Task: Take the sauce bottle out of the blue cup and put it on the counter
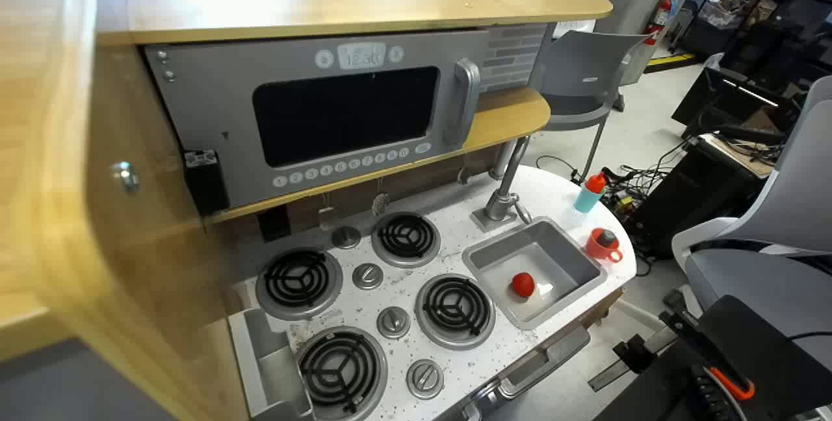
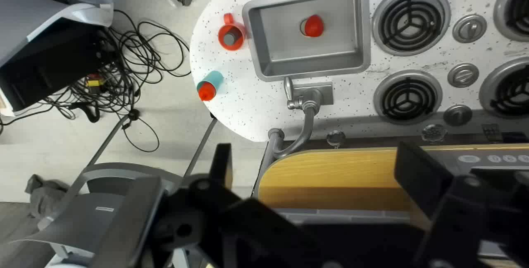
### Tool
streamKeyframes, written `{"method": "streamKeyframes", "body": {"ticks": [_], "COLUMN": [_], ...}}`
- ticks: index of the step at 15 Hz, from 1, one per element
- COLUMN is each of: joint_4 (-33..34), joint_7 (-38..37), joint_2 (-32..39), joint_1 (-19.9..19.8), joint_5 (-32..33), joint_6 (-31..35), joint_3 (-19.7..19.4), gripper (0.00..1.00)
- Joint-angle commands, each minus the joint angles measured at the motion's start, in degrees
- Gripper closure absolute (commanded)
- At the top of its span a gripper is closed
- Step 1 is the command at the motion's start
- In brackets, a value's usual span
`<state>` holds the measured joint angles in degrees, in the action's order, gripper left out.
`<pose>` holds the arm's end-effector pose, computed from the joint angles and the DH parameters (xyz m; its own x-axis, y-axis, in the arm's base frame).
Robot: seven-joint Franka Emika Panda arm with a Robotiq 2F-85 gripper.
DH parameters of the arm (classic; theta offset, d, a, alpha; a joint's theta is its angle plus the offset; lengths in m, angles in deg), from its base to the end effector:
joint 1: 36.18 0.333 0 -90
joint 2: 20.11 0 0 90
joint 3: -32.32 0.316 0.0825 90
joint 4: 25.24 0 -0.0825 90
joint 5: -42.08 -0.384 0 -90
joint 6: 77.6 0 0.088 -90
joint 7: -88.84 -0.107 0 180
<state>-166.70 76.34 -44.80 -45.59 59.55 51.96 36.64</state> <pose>0.4308 -0.0450 0.4712 0.9631 -0.1045 0.2480 -0.1679 -0.9536 0.2500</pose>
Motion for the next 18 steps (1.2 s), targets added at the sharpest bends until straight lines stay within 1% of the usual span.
{"method": "streamKeyframes", "body": {"ticks": [1,13,15,17,18], "joint_4": [0.1,0.4,0.4,0.9,1.4], "joint_7": [-0.3,-0.3,2.1,4.7,7.4], "joint_2": [0.0,0.6,1.3,2.2,3.0], "joint_1": [0.8,0.8,1.1,0.6,0.3], "joint_5": [0.4,0.8,0.0,-0.4,-0.5], "joint_6": [-0.2,0.4,2.8,5.3,6.4], "joint_3": [-0.8,-0.6,-2.2,-4.5,-6.2], "gripper": [0.00,0.00,0.00,0.00,0.00]}}
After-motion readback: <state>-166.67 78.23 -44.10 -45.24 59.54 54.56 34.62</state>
